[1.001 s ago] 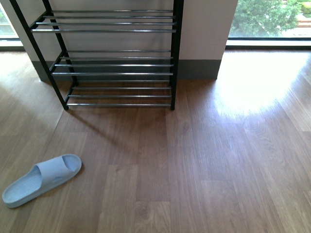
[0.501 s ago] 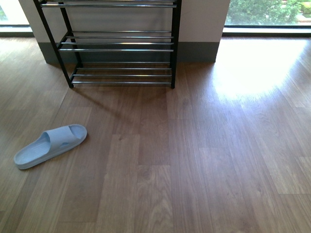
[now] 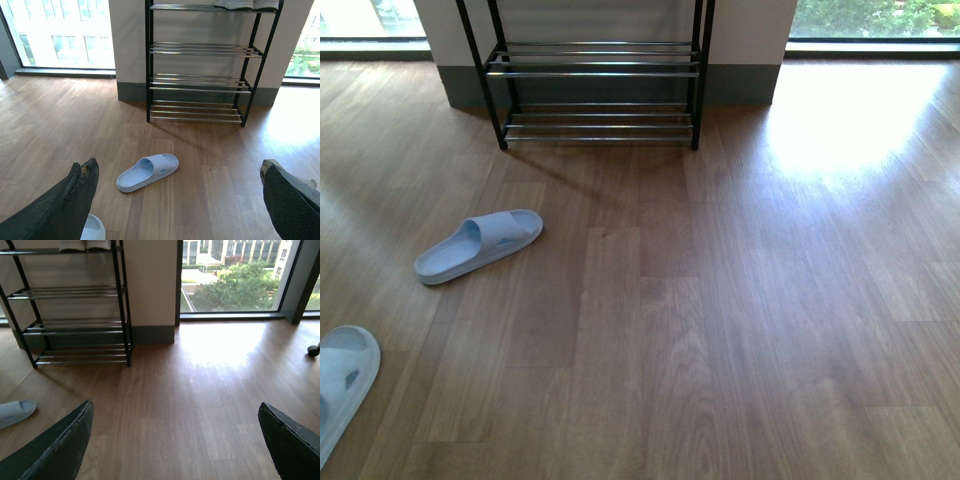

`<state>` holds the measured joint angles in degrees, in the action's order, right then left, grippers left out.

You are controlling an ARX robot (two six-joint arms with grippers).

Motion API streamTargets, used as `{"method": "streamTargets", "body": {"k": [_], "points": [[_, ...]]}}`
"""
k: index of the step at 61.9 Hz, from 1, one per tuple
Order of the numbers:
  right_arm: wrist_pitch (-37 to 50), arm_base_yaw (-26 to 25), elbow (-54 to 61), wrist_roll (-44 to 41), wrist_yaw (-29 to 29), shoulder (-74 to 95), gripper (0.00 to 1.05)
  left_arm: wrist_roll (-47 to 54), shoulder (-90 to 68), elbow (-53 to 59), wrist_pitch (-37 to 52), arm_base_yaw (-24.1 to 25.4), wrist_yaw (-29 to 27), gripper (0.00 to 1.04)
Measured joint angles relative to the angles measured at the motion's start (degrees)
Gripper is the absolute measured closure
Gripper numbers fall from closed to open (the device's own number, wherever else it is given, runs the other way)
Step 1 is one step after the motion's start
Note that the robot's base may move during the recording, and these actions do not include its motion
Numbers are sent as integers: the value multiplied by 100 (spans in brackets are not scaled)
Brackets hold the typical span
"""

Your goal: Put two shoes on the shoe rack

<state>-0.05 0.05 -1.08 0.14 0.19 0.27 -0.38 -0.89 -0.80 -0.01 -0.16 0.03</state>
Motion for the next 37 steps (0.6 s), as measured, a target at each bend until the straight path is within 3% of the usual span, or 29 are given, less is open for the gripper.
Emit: {"method": "streamTargets", "body": {"k": [37], "points": [[0, 0, 0, 2, 0, -7, 9, 0, 0, 0, 0, 0, -2, 9]]}}
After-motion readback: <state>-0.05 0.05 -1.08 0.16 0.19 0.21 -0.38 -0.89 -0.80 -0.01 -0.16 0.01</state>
